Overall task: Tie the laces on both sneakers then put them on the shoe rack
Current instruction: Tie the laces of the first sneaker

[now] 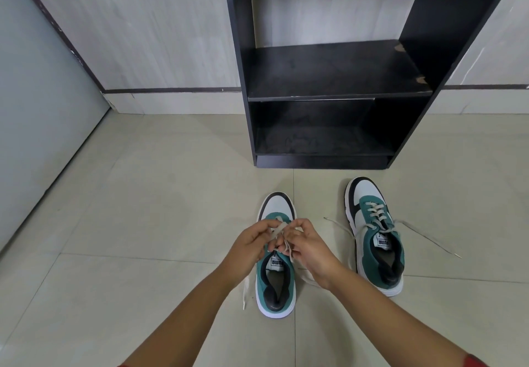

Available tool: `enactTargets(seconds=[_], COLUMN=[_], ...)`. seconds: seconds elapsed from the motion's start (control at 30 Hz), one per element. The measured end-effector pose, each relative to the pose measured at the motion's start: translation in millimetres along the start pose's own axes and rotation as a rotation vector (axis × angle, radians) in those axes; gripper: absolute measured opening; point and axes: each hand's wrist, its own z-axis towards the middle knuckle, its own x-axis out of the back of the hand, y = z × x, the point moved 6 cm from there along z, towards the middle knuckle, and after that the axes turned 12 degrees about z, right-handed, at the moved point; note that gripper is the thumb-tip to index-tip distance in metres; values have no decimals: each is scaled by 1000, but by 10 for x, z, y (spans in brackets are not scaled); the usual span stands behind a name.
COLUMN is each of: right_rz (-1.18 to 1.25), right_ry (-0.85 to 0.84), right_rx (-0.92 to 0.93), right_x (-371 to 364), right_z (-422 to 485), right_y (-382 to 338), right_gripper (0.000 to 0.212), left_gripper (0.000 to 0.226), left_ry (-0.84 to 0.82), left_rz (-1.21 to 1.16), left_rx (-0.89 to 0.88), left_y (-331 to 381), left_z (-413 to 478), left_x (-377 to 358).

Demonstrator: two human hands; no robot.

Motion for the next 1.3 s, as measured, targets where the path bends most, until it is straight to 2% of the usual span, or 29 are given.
enactTargets(seconds=[0.13,0.17,0.27,0.37,0.47,0.53,0.63,0.77,0.83,0.9,1.0,1.07,1.1,1.3], right_rz=[-15,-49,-122,-181,-183,-190,-142,-113,-138,-175,-204,-227,-235,-262], right_ry=[-19,-44,-114,-162,-195,-172,-75,49,84,101,126,148,159,190], right_rx=[15,28,41,53,53,65,66,-11,-49,-74,-108,-128,-135,-186], right_x=[-14,-34,-105,-148,-167,-157,-121,-58,-32,-17,-24,-27,-23,28], right_z=[18,6,-35,-57,-74,-73,-35,39,76,111,139,142,141,155], right_y=[-20,-40,-79,-104,-107,-113,-103,-73,-65,-42,-18,-25,-28,1], right_gripper=[25,25,21,15,8,7,15,21,23,22,21,17,16,10], left_gripper=[17,21,34,17,12,11,12,16,21,22,10,19,25,38], left_ry=[-44,-40,-44,-70,-26,4,67,127,161,220,278,262,242,181], left_rz=[-74,-107,-178,-192,-183,-168,-147,-67,99,464,896,1041,1095,1280], left_rx=[2,44,157,157,158,161,172,140,78,-23,-331,-563,-623,-804], left_y=[-26,-70,-182,-185,-181,-182,-203,-176,-138,-97,68,128,131,184], left_z=[25,44,92,119,122,131,141,113,99,93,32,1,2,-12], left_x=[17,29,51,48,61,79,116,162,209,254,195,99,71,-26])
